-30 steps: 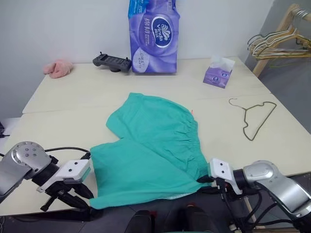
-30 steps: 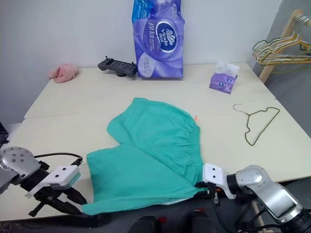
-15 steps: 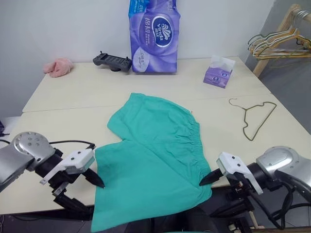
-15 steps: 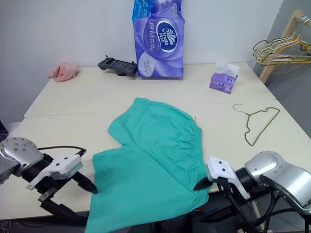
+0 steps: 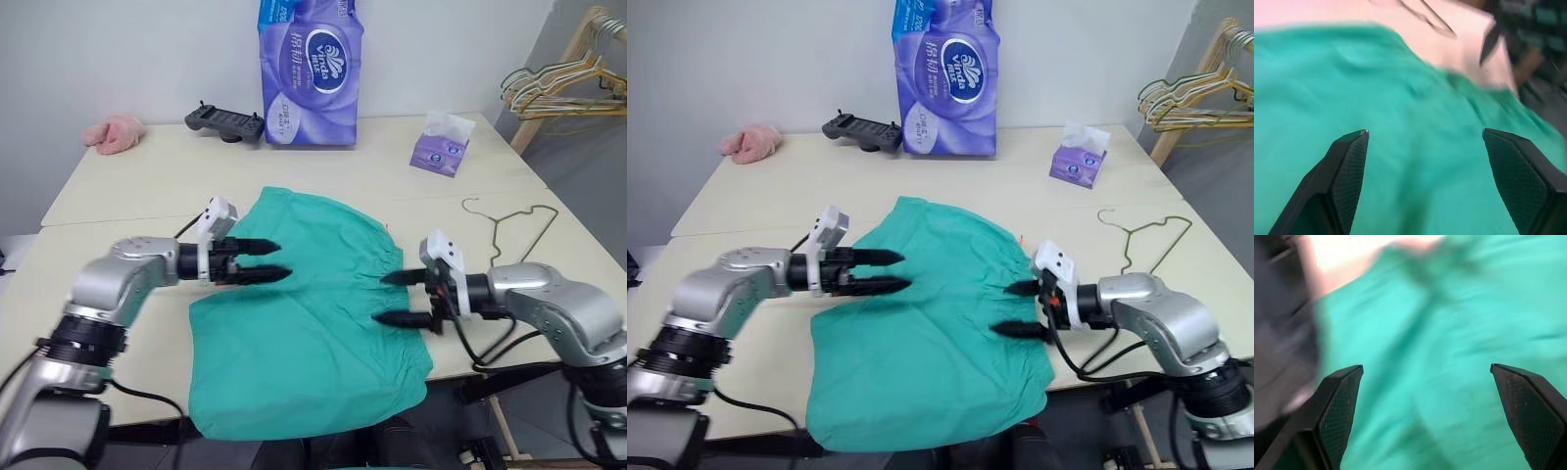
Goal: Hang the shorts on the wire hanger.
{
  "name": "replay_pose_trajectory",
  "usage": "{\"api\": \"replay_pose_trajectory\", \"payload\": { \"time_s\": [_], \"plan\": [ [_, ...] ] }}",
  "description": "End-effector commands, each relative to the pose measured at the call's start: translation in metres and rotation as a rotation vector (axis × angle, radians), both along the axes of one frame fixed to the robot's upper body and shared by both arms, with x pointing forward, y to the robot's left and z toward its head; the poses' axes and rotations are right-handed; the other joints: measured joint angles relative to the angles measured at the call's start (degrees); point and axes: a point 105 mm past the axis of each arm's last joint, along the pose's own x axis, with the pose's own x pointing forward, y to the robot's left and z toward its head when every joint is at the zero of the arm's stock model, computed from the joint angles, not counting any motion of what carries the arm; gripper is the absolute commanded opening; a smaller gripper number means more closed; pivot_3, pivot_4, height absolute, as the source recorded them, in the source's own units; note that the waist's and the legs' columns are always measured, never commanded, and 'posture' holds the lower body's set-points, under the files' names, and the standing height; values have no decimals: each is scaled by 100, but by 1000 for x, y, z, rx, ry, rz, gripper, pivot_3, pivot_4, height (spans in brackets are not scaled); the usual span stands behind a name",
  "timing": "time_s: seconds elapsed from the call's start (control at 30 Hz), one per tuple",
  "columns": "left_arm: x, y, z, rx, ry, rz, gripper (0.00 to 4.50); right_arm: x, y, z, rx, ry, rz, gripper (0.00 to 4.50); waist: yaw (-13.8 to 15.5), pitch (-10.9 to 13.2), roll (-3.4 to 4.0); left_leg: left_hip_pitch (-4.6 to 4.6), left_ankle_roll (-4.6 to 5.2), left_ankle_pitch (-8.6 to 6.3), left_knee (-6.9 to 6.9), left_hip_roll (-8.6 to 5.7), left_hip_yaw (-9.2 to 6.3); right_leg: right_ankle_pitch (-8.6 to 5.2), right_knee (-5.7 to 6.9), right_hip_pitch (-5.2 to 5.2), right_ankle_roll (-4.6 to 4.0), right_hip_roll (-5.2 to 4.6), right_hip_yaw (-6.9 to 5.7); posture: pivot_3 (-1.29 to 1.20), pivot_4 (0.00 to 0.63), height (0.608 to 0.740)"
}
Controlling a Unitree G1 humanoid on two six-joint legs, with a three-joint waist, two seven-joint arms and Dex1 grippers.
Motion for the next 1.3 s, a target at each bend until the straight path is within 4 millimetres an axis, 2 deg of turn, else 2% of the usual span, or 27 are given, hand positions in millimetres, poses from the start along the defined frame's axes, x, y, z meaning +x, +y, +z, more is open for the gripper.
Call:
{"api": "replay_pose_trajectory", "payload": {
  "time_s": [0.03, 0.1, 0.23, 0.37, 0.43, 0.5, 0.6, 0.7, 0.77, 0.9, 1.07, 1.2, 1.3],
  "plan": [
    [18, -4, 6, -22, -149, 223, 3941, 44, -22, 4, -30, -175, -346, 4448, 17, -30, -1, -4, -14, -1, 4, -1, -1, 0, 7, -4, -1, -1, -1, 10, 40, 740],
    [19, -18, 6, -48, -179, 251, 3941, 56, -32, 2, -48, -226, -470, 4448, 20, -66, 5, -20, -24, 2, 3, -3, -2, 2, 6, -18, -4, -2, -1, 4, 38, 740],
    [12, -69, 16, -65, -261, 134, 3941, 73, -71, 26, -16, -301, -720, 4448, 69, -103, 4, -88, -40, 13, 12, -10, -1, 27, 8, -82, -13, -6, 0, 7, 38, 740],
    [-2, -124, 20, -34, -339, -98, 3941, 71, -120, 49, -60, -327, -890, 4448, 65, -129, 27, -85, -32, 18, 12, -14, 8, 43, 1, -75, -14, -7, 6, -8, 35, 740],
    [-5, -146, 19, 4, -399, -180, 3941, 68, -142, 54, -102, -320, -952, 4448, 40, -173, 54, -80, -25, 19, 11, -13, 17, 47, -2, -67, -15, -4, 8, -18, 35, 740],
    [-6, -163, 20, 19, -435, -231, 3941, 64, -156, 53, -142, -297, -979, 4448, 16, -207, 86, -68, -6, 11, 9, -10, 25, 46, -3, -56, -15, 1, 14, -48, 36, 740],
    [-6, -190, 18, 38, -481, -299, 3941, 58, -197, 32, -230, -188, -1083, 4448, -51, -214, 98, -30, 10, 8, 3, -4, 33, 44, -13, 3, -13, 15, 18, -80, 36, 740],
    [-3, -204, 16, 54, -516, -323, 3941, 57, -223, 18, -263, -121, -1142, 4448, -166, -220, 108, 35, 21, 13, 1, -4, 57, 19, -23, 67, 24, 29, 21, -102, 34, 740],
    [-1, -210, 14, 60, -528, -335, 3941, 57, -238, 11, -297, -105, -1162, 4448, -233, -229, 121, 49, 27, 16, 1, -5, 78, 21, -20, 77, 29, 49, 43, -105, 34, 740],
    [1, -212, 16, 45, -532, -329, 3941, 60, -251, 2, -347, -92, -1153, 4448, -358, -241, 141, 60, 38, 10, -4, 3, 111, 17, -17, 74, 40, 65, 89, -103, 27, 740],
    [0, -196, 11, 42, -508, -293, 3941, 68, -265, -19, -517, -152, -1129, 4448, -468, -251, 153, 74, 54, 0, -7, 7, 131, 20, -18, 71, 54, 68, 139, -91, 21, 740],
    [-4, -182, 4, 45, -462, -283, 3941, 75, -272, -36, -548, -142, -1149, 4448, -464, -265, 171, 79, 56, -1, -7, 2, 143, 21, -18, 71, 64, 68, 152, -67, 15, 740],
    [1, -169, 2, 68, -461, -229, 3941, 82, -273, -36, -529, -154, -1171, 4448, -444, -266, 174, 79, 57, -1, -6, 1, 142, 23, -18, 71, 65, 66, 153, -67, 15, 740]
  ]
}}
